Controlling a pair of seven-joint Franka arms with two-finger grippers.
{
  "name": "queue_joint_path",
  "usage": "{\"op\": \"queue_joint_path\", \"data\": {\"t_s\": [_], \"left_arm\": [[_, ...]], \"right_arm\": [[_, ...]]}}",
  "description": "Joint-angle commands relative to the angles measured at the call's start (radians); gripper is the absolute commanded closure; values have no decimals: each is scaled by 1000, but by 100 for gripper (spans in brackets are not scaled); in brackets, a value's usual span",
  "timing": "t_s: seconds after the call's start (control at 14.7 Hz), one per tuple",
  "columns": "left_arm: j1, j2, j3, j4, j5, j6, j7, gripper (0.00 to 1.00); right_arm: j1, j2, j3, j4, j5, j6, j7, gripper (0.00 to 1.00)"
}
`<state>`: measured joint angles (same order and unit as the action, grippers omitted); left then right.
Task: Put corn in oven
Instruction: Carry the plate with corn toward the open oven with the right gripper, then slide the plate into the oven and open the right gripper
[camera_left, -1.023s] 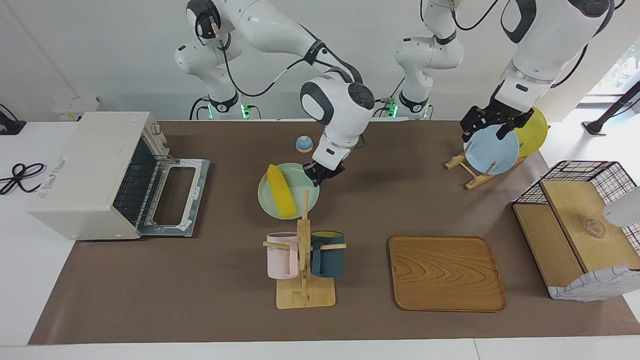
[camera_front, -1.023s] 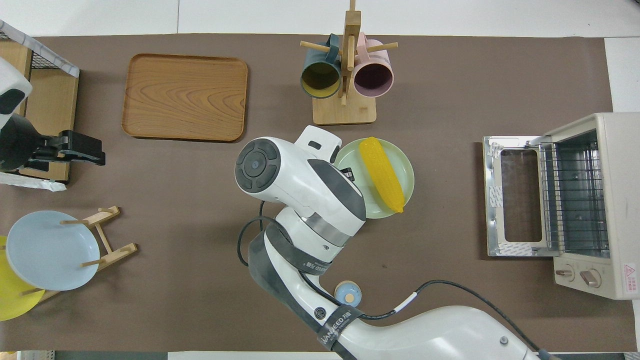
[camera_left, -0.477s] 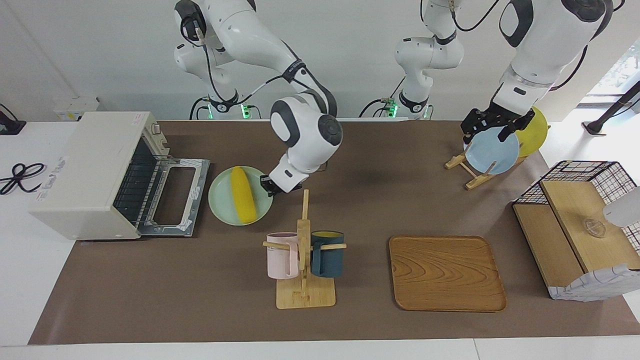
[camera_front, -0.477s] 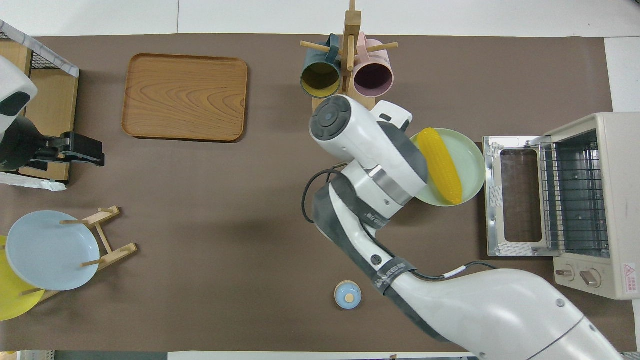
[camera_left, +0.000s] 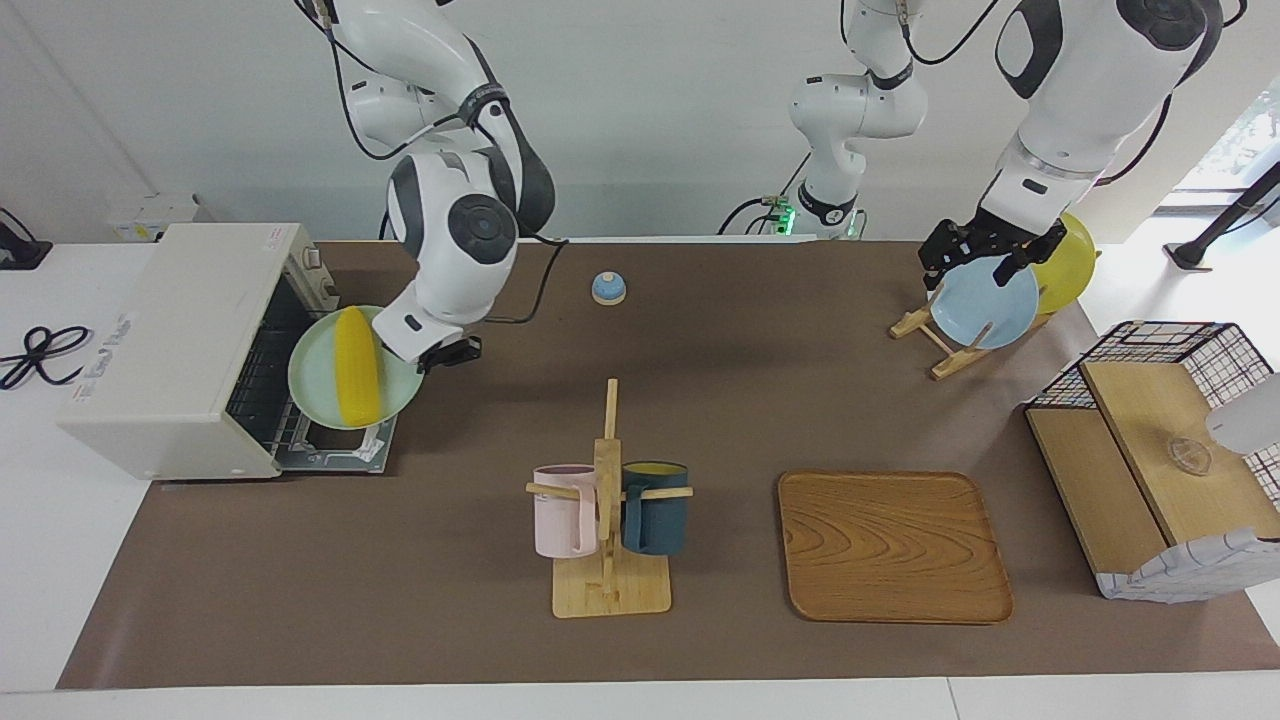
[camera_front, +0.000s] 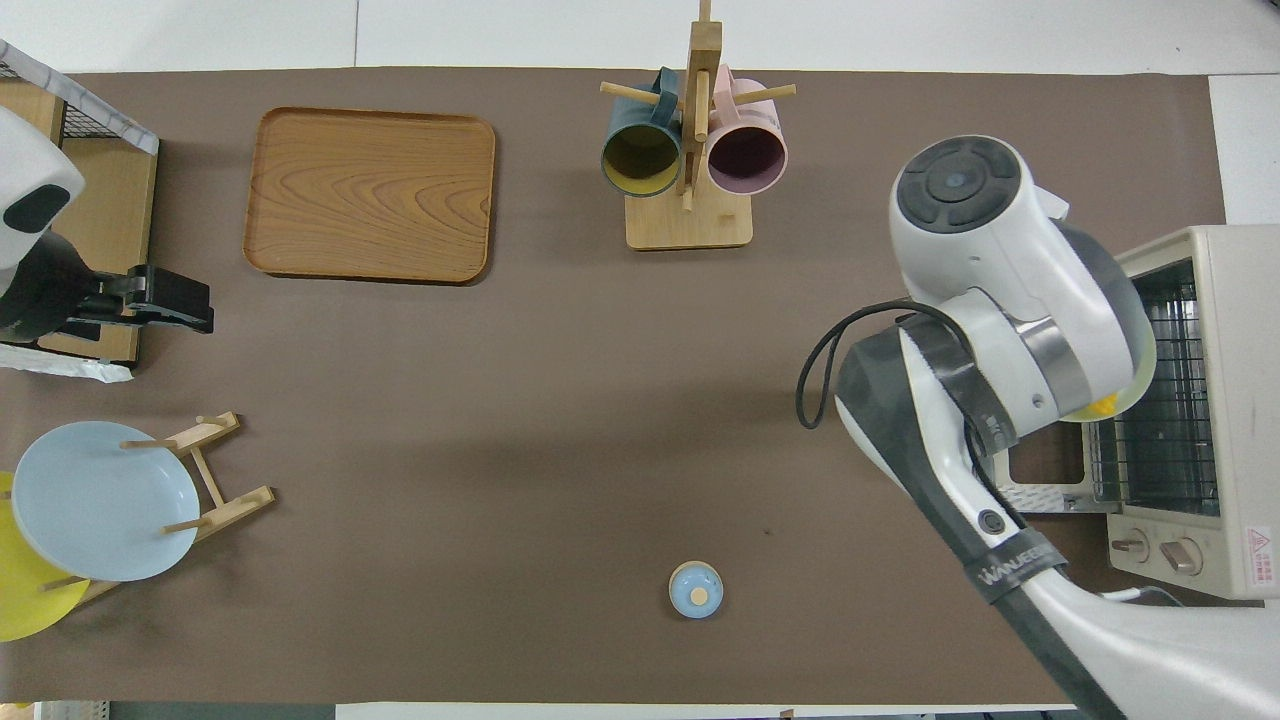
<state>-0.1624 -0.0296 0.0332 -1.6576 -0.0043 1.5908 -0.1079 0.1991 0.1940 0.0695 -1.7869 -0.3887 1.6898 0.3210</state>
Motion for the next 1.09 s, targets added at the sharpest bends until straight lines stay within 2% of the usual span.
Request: {"op": "queue_joint_path", "data": {"t_s": [0.0,0.14,0.34,0.48,0.82,1.02], "left_arm": [[44,-7,-38,-13,24,14,27,0],[41,-7,-38,-14,24,15,27,0],[41,-7,-39,-17,21,23,25,0],[43,-9,-39,-18,21,17,27,0],[27,-12,-38,-19,21,12,17,0],[37,-13,-38,-22,21,-2,17,0]], "right_arm": [[-58,-27,16,-57,2,51,-8,100],[-67,-41,15,-103,7,95,3,100],[-136,-65,16,-196,57,194,-11,100],[-142,-79,15,-232,59,211,-14,100],[-208,-79,13,-233,57,205,-65,100],[-280,-91,13,-235,57,200,-172,100]]}}
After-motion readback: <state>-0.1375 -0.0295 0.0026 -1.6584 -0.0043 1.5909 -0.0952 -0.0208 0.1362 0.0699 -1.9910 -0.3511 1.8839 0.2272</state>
